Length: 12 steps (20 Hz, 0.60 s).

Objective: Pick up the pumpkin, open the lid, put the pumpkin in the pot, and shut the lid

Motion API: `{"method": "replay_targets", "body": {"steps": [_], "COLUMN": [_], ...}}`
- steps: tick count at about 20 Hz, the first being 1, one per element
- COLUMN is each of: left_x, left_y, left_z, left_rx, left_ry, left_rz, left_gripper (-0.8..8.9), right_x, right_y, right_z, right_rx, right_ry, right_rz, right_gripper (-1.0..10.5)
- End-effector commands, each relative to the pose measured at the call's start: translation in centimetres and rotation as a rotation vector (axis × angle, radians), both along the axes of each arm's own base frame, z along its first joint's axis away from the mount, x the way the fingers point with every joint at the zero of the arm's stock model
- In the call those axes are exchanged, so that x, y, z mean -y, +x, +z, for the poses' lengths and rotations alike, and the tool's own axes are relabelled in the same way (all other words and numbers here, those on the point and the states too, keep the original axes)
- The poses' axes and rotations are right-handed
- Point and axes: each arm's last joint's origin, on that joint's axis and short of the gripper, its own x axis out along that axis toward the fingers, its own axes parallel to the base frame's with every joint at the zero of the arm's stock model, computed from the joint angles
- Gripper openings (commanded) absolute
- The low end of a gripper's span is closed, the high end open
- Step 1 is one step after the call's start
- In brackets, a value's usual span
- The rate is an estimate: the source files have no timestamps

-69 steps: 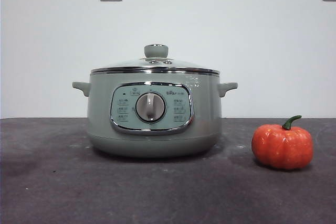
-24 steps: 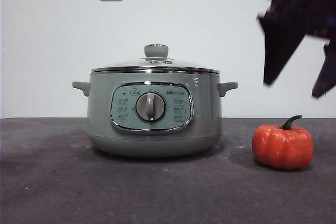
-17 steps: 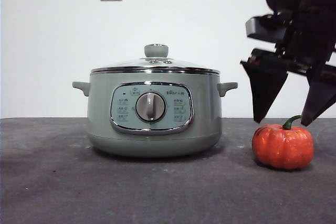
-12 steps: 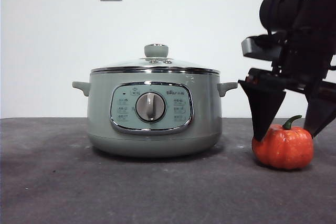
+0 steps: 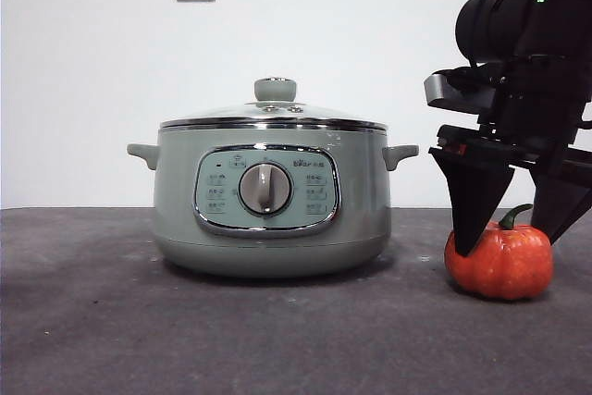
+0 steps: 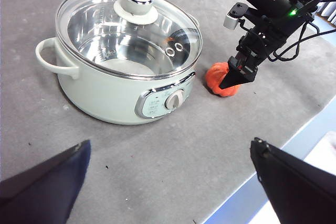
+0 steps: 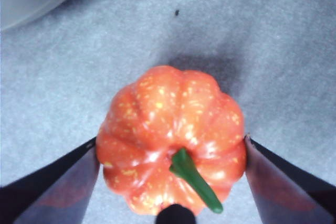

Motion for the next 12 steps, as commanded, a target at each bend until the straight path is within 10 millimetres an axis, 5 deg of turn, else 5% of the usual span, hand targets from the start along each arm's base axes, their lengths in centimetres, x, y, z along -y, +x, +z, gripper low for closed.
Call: {"method": "replay_targets", "body": {"steps": [1,5,12], "left_x": [0.0,0.0,0.9], "left_y": [0.0,1.0,5.9], "left_z": [0.1,0.6,2.9], "left_rx": [0.006,0.023,0.038], "left_ry": [-0.005,-0.031,-0.025], "left_rz": [-0.001,0.018,-0.009], "left_gripper": [7.78,7.78,7.78], "right_x": [0.0,0.3,2.0], "right_y": [0.1,-0.9,-5.9], "right_z": [-0.2,2.4,10.8], "right_rx": [-0.007,0.061,0.361], "right_ry": [-0.001,0.028,0.156], "right_rz": [-0.005,-0.02,-0.044], "right_gripper": [-0.2,-0.2,-0.2]}}
